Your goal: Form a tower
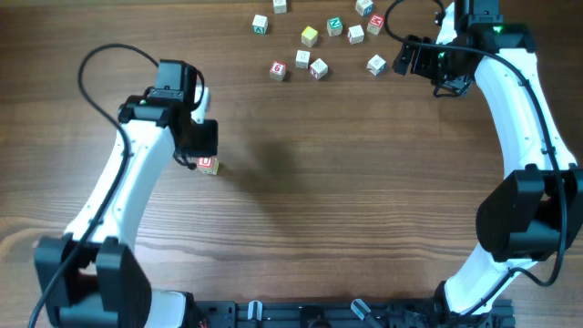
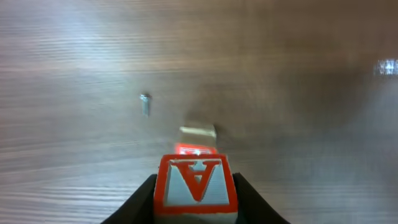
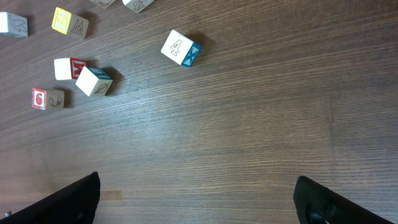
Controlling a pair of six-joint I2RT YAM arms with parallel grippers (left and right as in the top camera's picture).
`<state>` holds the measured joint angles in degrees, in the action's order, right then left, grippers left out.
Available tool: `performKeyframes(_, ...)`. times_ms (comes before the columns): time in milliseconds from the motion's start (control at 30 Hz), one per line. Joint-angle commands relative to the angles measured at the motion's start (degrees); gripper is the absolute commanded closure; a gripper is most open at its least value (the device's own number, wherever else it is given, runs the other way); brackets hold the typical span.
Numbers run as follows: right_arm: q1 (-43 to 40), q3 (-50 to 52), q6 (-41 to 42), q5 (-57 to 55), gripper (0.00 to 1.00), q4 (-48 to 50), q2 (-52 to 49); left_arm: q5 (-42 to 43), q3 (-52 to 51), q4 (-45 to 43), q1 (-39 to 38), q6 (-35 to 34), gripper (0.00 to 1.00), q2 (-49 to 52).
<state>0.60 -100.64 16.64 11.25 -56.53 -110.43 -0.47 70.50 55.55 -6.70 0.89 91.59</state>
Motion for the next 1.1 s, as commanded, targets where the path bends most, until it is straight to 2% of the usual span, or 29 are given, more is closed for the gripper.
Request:
performKeyframes(0, 0.3, -0.1, -0.1, -1.0, 0.00, 0.2, -0.8, 4.5, 0.3, 2.6, -0.2, 6.7, 0.71, 1.8)
performKeyframes(167, 0.3, -0.1, -0.1, -1.0, 0.00, 0.2, -0.8, 4.5, 0.3, 3.8, 0.0, 10.7, 0.69, 2.0)
performKeyframes(267, 0.3, -0.1, -0.1, -1.0, 0.00, 0.1, -0.8, 4.5, -0.6, 3.0, 1.7, 10.7, 0.65, 2.1)
performKeyframes(367, 0.3, -0.1, -0.1, -1.0, 0.00, 0.1, -0.8, 5.6, -1.7, 1.9, 3.9, 10.7, 0.67, 2.2)
performKeyframes(633, 0.3, -0.1, -0.1, -1.0, 0.00, 0.2, -0.8, 8.9, -1.8, 1.9, 5.4, 10.7, 0.73, 2.2)
performKeyframes(700, 0.3, -0.1, -0.1, -1.0, 0.00, 0.2, -0.8, 8.8, -2.1, 2.1, 5.4, 10.7, 0.83, 2.2)
performKeyframes(733, 0.3, -0.1, -0.1, -1.0, 0.00, 0.2, -0.8, 8.4, -2.1, 2.2, 5.4, 10.7, 0.85, 2.2)
performKeyframes(833, 0.3, -0.1, -0.1, -1.0, 0.00, 0.2, -0.8, 8.3, -2.1, 2.3, 5.4, 10.7, 0.85, 2.2)
performKeyframes(1000, 0.3, -0.1, -0.1, -1.0, 0.00, 0.2, -0.8, 8.3, -2.0, 2.9, 5.4, 10.7, 0.95, 2.2)
performKeyframes(1067, 0.3, -0.1, -0.1, -1.0, 0.00, 0.2, -0.8, 8.3, -1.4, 4.1, 5.4, 10.7, 0.96, 2.2)
